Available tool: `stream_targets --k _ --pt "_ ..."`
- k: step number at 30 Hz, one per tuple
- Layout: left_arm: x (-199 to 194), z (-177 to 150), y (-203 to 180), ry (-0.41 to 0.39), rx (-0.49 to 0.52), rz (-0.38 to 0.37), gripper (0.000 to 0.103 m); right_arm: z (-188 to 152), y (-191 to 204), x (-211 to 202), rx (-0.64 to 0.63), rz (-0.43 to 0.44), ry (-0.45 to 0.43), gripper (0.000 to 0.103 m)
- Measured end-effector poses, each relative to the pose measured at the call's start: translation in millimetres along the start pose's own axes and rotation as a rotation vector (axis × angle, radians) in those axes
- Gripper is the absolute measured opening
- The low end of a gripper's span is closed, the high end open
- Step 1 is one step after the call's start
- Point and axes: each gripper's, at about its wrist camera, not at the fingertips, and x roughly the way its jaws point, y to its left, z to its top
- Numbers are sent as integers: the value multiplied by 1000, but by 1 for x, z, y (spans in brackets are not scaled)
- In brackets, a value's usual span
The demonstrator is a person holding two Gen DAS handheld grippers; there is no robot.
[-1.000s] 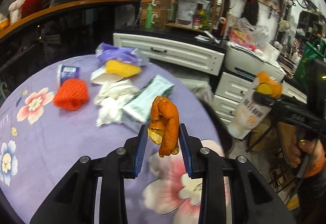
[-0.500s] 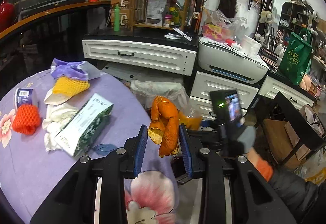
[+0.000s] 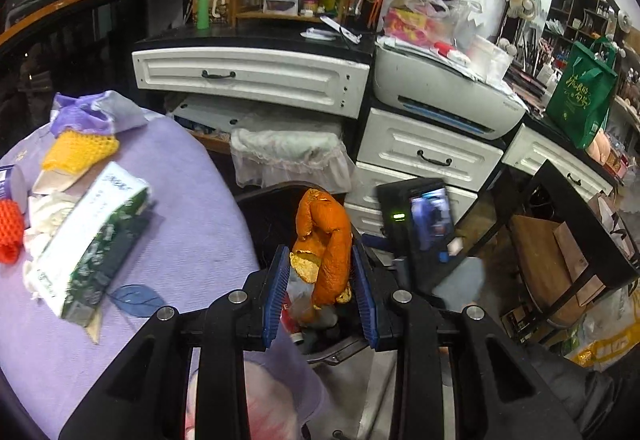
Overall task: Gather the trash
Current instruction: 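Drop the peels into the black bin with the left tool while the right tool drops the bottle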
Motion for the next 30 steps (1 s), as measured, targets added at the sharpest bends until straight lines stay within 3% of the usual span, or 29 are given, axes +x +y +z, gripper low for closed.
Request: stream_targets --k 12,20,22,24,30 --pt "69 -10 -38 148 70 29 32 -46 -46 -94 36 -161 -119 82" --pt "86 -14 -49 191 89 26 36 -73 -65 -127 82 -188 -139 85" --pt "87 -13 -52 191 103 30 48 -77 -68 -131 99 -186 -137 85" --pt "86 -12 -54 174 108 38 66 -79 -69 -133 114 -177 -135 85" --pt "70 -8 -55 127 116 47 80 -82 -67 -138 139 -166 -140 85"
